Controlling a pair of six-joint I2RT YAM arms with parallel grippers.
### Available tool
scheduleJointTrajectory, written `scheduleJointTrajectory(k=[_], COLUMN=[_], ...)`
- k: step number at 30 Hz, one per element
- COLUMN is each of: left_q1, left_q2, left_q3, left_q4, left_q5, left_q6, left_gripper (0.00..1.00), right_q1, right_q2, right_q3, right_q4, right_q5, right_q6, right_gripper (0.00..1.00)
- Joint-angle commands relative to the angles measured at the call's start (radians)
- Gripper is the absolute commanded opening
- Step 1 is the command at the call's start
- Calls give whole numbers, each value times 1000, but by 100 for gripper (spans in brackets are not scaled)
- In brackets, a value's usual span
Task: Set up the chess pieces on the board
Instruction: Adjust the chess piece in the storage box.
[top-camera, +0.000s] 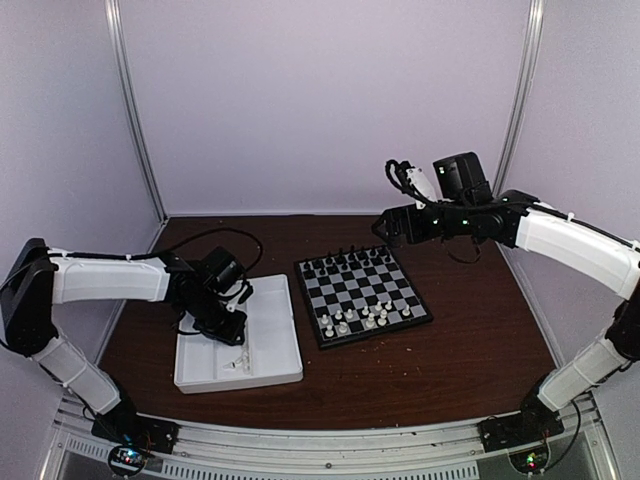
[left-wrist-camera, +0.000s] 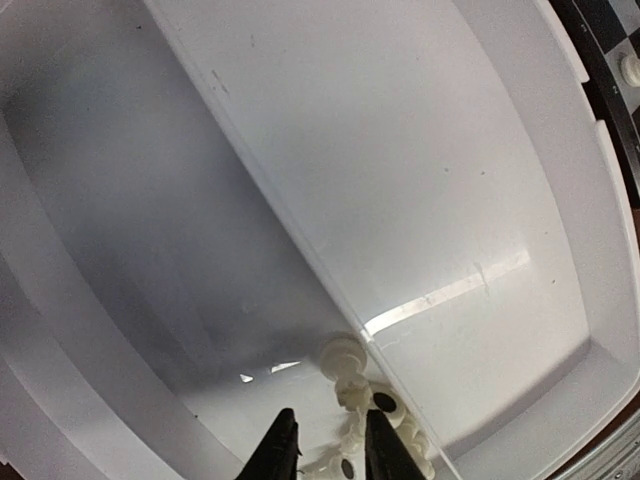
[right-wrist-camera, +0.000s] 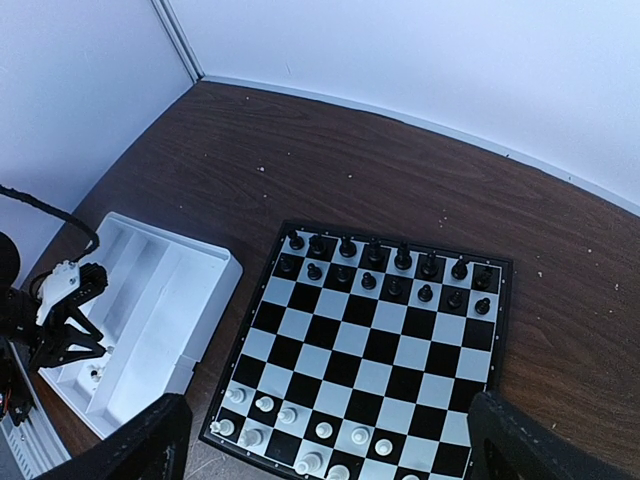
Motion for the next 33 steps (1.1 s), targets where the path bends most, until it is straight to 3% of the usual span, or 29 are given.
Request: scheduleJointTrajectory(k=[1, 14, 23, 33], left_q1=[-5, -23, -38, -59], left_q2=[37, 96, 65, -91], left_q3=[13, 37, 68, 104], left_q4=[28, 42, -19, -85], left_q5=[-6, -14, -98, -175], left_q6=[20, 36, 35, 23], left_gripper=[25, 26, 9, 8], right_q1=[-5, -5, -5, -5], right_q2=[-31, -11, -14, 6], right_q3=[-7, -7, -11, -11], right_q4=[18, 21, 21, 44], right_q5=[13, 3, 6, -21], right_q6=[4, 5, 0, -2], right_gripper=[100, 100, 100, 100])
